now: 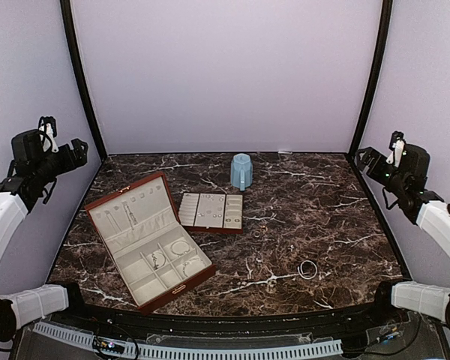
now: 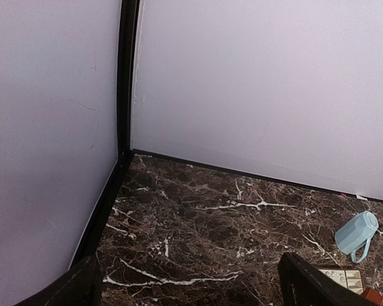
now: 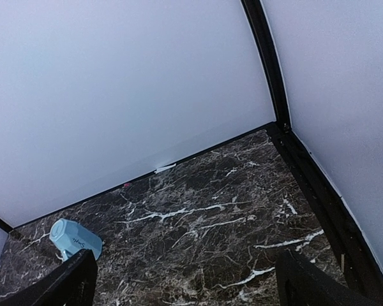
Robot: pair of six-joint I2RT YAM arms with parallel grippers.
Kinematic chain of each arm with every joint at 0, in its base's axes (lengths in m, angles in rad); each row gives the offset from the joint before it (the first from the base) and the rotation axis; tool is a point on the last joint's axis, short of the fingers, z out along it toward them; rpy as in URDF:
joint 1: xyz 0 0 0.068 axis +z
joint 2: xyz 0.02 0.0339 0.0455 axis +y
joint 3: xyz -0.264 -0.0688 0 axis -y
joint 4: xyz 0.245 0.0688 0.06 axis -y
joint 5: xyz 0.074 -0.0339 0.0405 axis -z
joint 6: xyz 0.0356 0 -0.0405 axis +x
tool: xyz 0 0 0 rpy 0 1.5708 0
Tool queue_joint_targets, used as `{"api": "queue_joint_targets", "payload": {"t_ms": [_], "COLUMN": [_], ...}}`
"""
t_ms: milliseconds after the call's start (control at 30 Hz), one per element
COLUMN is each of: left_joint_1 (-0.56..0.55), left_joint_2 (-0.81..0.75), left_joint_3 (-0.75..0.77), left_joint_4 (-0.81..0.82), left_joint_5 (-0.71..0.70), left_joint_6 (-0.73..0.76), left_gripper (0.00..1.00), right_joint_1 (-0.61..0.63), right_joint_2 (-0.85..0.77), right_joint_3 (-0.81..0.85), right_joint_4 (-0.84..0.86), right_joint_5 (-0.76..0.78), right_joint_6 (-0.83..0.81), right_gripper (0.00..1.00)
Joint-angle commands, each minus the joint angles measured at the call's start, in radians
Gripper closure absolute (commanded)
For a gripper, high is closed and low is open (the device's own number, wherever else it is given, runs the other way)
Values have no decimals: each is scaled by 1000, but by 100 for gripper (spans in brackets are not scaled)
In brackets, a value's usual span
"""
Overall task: Organize the mixed jewelry
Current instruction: Pick up the bangle from the center of the board.
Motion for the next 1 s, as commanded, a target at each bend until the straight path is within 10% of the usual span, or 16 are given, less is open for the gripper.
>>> {"api": "queue_joint_targets", "payload": {"t_ms": [0,233,633,967], "left_joint_1": [7,7,7,7], "left_joint_2": [-32,-9,-18,-14], "left_joint_3": [16,71,7,1], "left_joint_4": [2,30,-9,6], "left_joint_5": [-63,83,-14,102], "left_joint_6": [-9,5,88,84], "left_gripper": [1,1,1,1], "right_joint_1": [13,176,536,726], "right_joint_2": [21,118,331,394], "right_joint_3": [-3,24,111,151], "right_joint_4": [19,-26,-210,-328], "right_joint_5": [-83,-76,45,154], "right_joint_6": [-8,6,24,141], "right_gripper": [1,3,38,41]}}
